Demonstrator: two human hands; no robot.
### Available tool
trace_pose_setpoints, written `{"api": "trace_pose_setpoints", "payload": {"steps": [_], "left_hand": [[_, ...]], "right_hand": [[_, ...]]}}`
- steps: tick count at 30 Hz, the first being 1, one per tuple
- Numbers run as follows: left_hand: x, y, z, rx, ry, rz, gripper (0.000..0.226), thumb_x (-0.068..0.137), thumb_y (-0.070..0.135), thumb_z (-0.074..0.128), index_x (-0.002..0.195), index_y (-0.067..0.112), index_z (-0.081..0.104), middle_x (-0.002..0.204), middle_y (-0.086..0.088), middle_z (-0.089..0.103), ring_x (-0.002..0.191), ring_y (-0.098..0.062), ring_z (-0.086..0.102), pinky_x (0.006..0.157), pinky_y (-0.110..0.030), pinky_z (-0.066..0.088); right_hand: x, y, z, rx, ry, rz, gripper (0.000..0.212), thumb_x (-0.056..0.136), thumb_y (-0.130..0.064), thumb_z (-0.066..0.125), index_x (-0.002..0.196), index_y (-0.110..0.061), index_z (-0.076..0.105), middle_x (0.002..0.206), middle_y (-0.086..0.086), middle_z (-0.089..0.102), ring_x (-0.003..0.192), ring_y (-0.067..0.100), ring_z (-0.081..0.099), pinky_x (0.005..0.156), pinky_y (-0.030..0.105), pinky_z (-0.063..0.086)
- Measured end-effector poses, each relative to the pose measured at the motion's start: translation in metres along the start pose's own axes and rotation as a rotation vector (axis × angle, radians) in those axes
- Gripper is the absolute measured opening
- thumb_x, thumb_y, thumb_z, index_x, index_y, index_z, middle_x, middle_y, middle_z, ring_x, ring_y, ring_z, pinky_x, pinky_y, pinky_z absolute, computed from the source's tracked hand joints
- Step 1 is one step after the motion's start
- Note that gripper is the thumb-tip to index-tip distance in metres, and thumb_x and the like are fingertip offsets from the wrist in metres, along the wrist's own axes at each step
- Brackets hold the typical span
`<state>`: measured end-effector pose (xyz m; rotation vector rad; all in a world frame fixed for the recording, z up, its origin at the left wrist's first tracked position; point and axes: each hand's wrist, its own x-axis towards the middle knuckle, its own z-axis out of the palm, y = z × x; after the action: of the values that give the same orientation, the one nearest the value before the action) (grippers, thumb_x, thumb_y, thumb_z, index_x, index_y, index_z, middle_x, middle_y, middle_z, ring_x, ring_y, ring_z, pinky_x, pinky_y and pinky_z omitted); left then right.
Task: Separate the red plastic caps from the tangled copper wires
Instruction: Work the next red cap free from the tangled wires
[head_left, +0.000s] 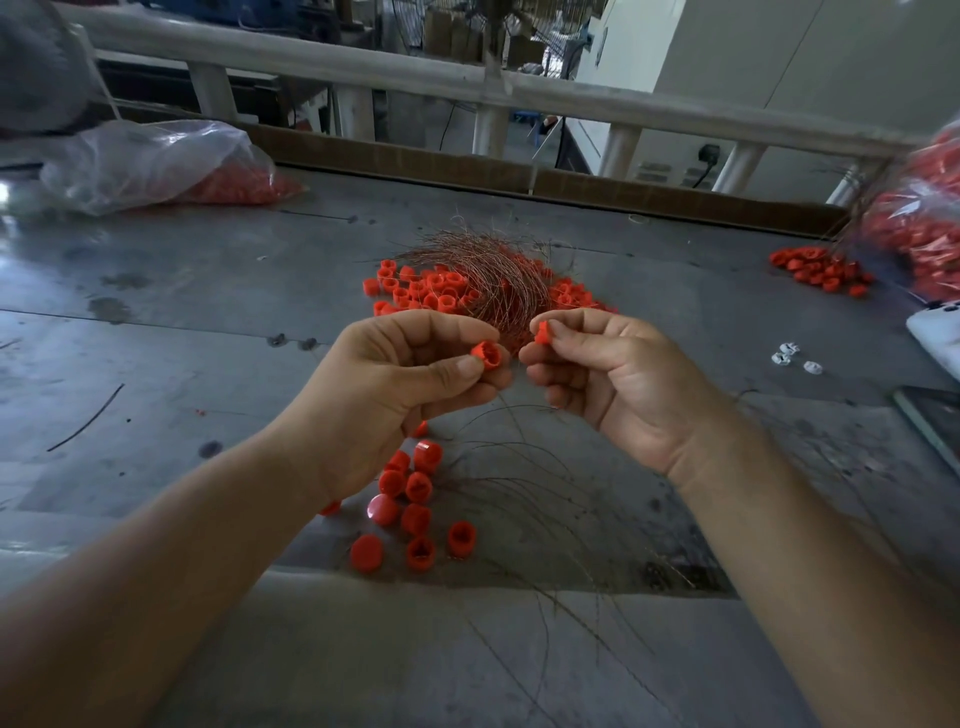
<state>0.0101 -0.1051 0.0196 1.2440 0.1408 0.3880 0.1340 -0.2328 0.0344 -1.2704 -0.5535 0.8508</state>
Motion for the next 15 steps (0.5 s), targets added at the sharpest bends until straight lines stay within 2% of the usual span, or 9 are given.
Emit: {"api": "trace_pose_setpoints", "payload": {"steps": [6,8,10,15], "left_hand": [[-0.0002,0.0006,-0.0007,0.024,-0.001,0.009,0.021,0.063,0.003,0.060,0.073,0.013,0.075,0.075,-0.007,0.072,0.072,-0.016,0.070,0.063,-0.018,0.054],[-0.0003,0.0012,-0.0005,0.029,0.003,0.005,0.021,0.063,0.003,0.060,0.073,0.013,0.075,0.075,-0.008,0.072,0.072,-0.016,0.070,0.062,-0.018,0.054],[-0.0002,0.0019,-0.0004,0.031,0.009,-0.001,0.020,0.062,0.003,0.060,0.072,0.013,0.075,0.075,-0.009,0.072,0.072,-0.016,0.071,0.062,-0.018,0.054],[0.0000,0.0029,-0.0003,0.053,0.013,0.000,0.020,0.062,0.004,0.061,0.072,0.014,0.075,0.075,-0.007,0.073,0.072,-0.015,0.070,0.062,-0.018,0.054]], "right_hand": [[-0.0007,0.0023,0.0008,-0.044,-0.049,-0.022,0.016,0.085,-0.007,0.051,0.084,-0.016,0.064,0.061,0.000,0.067,0.052,0.007,0.061,0.046,0.016,0.047],[-0.0011,0.0026,0.0018,-0.034,-0.074,-0.027,0.012,0.076,-0.013,0.057,0.086,-0.014,0.063,0.063,0.000,0.067,0.055,0.007,0.062,0.048,0.016,0.048],[-0.0017,0.0027,0.0030,-0.041,-0.085,-0.037,0.021,0.067,-0.016,0.060,0.088,-0.012,0.061,0.063,-0.001,0.067,0.055,0.006,0.062,0.049,0.016,0.049],[-0.0019,0.0019,0.0045,-0.049,-0.075,-0.054,0.023,0.069,-0.023,0.057,0.088,-0.010,0.060,0.062,-0.001,0.068,0.055,0.007,0.063,0.048,0.016,0.048]]}}
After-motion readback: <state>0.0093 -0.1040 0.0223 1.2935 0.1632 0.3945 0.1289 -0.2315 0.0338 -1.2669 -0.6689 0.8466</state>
